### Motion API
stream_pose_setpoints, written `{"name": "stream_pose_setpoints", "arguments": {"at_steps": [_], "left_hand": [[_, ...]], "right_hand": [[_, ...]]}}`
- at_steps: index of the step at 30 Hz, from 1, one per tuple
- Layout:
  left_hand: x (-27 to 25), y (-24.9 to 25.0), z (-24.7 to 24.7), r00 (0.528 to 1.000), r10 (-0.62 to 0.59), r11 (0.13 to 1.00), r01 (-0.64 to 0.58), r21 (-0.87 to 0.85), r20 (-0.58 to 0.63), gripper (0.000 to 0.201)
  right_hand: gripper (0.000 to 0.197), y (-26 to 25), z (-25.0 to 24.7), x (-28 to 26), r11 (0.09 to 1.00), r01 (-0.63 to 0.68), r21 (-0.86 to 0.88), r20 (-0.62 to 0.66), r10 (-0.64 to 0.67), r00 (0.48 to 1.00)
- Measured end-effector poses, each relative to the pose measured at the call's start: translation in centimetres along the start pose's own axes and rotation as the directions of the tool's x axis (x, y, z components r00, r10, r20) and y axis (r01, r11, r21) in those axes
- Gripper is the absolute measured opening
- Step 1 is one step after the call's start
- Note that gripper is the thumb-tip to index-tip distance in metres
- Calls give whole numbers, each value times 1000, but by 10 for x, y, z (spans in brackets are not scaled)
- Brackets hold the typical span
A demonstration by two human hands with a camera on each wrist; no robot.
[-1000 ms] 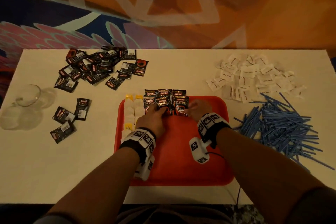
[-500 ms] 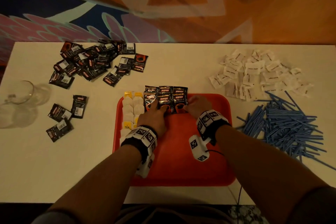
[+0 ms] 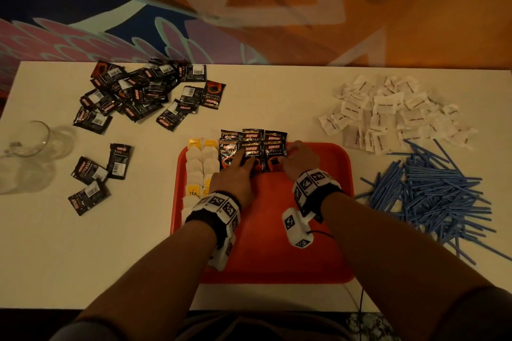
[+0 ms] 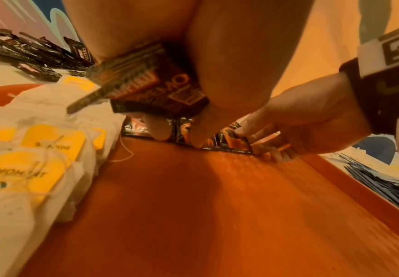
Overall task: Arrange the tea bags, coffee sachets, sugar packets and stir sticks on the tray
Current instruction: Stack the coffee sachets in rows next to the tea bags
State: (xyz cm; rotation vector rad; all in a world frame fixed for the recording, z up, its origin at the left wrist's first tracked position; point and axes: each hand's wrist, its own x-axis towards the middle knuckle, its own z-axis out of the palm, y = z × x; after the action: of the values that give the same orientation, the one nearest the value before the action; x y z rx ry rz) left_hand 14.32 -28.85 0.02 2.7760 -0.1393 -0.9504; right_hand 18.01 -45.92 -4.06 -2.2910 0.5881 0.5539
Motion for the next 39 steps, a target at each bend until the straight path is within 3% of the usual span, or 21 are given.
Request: {"name": "stream_pose_setpoints", "arguments": {"at_steps": [5,10,12,14,17,19,22,24,26,28,30,32,34,36,39], "left_hand": [[0,-1,0,1000,5,999,-6,-44,-11,79],[-8,-3,-4,995,13,987,-29,-158,-102,73],[-10,-6,-4,989,-12,967,-26,-253,-145,66],[-12,-7,-6,977,-67,918,-19,-395,-203,45],[-15,-11,-11,955,-216,797,53,-601,-203,7],[-17,-17,-12,944,-282,713,88,-696,-170,11],[-23,-23,-15,935,-346,447,96,-889,-73,9],[-30,-23,-18,929,-369,286,84,-955,-29,14],[-35,-23,-21,933,-358,180,105,-978,34,15],[-43,-19,-25,937,-343,143,121,-982,65,30],[-48,-14,-27,939,-338,108,113,-988,71,58],[-53,-10,-26,936,-347,83,94,-992,60,90],[-61,-8,-28,921,-382,57,103,-993,73,82],[-68,-9,-28,923,-354,-26,152,-988,152,75],[-76,-13,-27,949,-170,-157,240,-958,266,64]], "right_hand": [[22,0,0,0,1000,1,-3,-3,-1,1000],[24,2,-2,-3,997,-38,65,5,38,999],[28,2,-3,-5,992,-70,108,-2,71,997],[30,1,-7,-8,990,-87,110,-5,88,996],[33,0,-16,-16,988,-87,126,1,88,996],[31,-3,-22,-26,990,-54,133,29,50,998],[17,-13,-26,-44,990,88,114,104,-100,990],[12,-23,-27,-59,969,182,169,194,-213,957],[12,-34,-28,-74,945,211,249,287,-280,916],[14,-42,-29,-86,927,185,326,370,-305,877],[14,-47,-29,-97,917,175,357,402,-320,858],[15,-48,-31,-103,922,233,308,337,-335,880],[14,-49,-35,-106,914,290,282,182,-348,920],[16,-51,-39,-110,872,329,362,41,-368,929],[32,-51,-41,-118,790,467,398,-37,-494,868]]}}
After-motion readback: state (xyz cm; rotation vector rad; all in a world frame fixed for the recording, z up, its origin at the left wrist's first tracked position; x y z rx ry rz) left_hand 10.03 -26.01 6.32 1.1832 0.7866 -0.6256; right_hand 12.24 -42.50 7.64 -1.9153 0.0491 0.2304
